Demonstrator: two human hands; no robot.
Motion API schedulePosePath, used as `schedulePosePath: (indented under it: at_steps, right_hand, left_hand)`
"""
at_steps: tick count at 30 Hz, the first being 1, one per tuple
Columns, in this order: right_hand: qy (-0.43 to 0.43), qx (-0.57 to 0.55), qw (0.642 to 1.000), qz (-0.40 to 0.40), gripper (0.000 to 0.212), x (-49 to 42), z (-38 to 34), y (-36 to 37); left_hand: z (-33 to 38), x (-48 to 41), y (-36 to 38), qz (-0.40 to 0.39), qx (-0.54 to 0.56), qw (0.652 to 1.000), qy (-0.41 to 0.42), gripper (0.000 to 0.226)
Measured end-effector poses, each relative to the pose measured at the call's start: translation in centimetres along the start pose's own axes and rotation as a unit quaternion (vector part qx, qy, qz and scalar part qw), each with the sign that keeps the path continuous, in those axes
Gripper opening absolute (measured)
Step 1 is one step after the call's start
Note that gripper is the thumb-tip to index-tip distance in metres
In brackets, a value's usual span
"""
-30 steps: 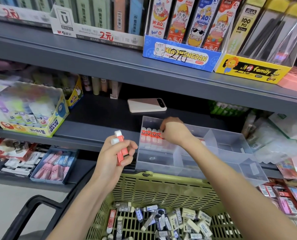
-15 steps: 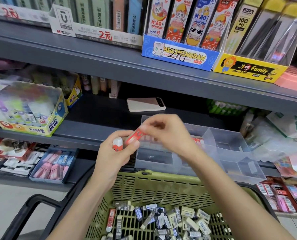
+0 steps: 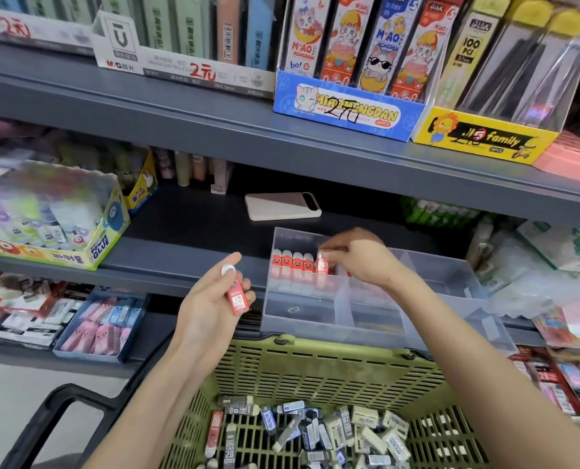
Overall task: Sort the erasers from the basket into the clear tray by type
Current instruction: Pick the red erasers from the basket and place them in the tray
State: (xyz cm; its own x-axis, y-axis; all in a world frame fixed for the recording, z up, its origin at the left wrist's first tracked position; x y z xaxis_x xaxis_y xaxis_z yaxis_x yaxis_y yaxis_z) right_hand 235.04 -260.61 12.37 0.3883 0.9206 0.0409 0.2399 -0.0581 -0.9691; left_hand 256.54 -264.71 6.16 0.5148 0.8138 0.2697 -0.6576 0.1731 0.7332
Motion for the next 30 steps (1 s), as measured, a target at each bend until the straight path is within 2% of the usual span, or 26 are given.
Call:
schedulePosePath:
  at_steps: [7,12,14,16,18,20,22,24,26,30]
  right_hand:
    - [0.009,0.149,0.987,0.060,0.025,-0.6,0.1,1.1]
    - [0.014,0.134,0.989,0.057,0.028,-0.2,0.1,0.5]
    - [0.012,0.129,0.986,0.100,0.025,1.1,0.1,-0.7]
    - [0.000,0.098,0.979,0.177,0.020,3.4,0.1,-2.5]
    - [-0.016,0.100,0.965,0.243,0.016,5.9,0.5,-4.0]
    - [-0.014,0.108,0.956,0.272,0.013,8.0,1.7,-4.5]
    - [0.006,0.082,0.962,0.262,0.012,9.3,3.3,-4.0]
    - [0.027,0.061,0.966,0.251,0.013,10.2,4.6,-3.4]
    - [0.029,0.047,0.964,0.259,0.012,10.9,5.3,-3.1]
    - [0.014,0.029,0.965,0.260,0.019,11.6,6.1,-2.6]
  left_hand:
    - [1.1,0.0,0.0,-0.033,-0.135,0.988,0.073,0.030]
    - [2.2,0.4,0.4,-0.033,-0.125,0.986,0.102,0.028]
    - [3.2,0.6,1.1,-0.038,-0.133,0.983,0.123,0.030]
    - [4.1,0.8,3.2,-0.069,-0.159,0.975,0.140,0.027]
    - [4.4,0.4,6.6,-0.113,-0.229,0.953,0.164,0.019]
    - [3.8,-0.7,10.4,-0.142,-0.344,0.906,0.200,0.023]
    - [2.1,-2.5,13.7,-0.161,-0.433,0.861,0.212,0.025]
    - [-0.1,-4.6,15.3,-0.167,-0.483,0.837,0.194,0.028]
    - [-2.0,-6.7,15.5,-0.166,-0.521,0.821,0.167,0.028]
    - [-3.6,-8.9,13.8,-0.138,-0.615,0.763,0.145,0.023]
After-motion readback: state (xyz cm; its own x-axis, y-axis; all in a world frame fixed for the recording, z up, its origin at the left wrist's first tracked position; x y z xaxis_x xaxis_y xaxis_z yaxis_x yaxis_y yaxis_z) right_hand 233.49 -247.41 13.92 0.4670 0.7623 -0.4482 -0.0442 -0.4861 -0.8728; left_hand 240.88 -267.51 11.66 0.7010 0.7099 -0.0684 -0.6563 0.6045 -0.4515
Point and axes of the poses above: each hand's wrist, its own x-axis away from the middle knuckle, its own y-axis out of the palm, z = x × y, the point moved 8 cm from there along -x, towards the middle knuckle, and after that the axes turned 7 degrees about x, right-handed, at the moved point
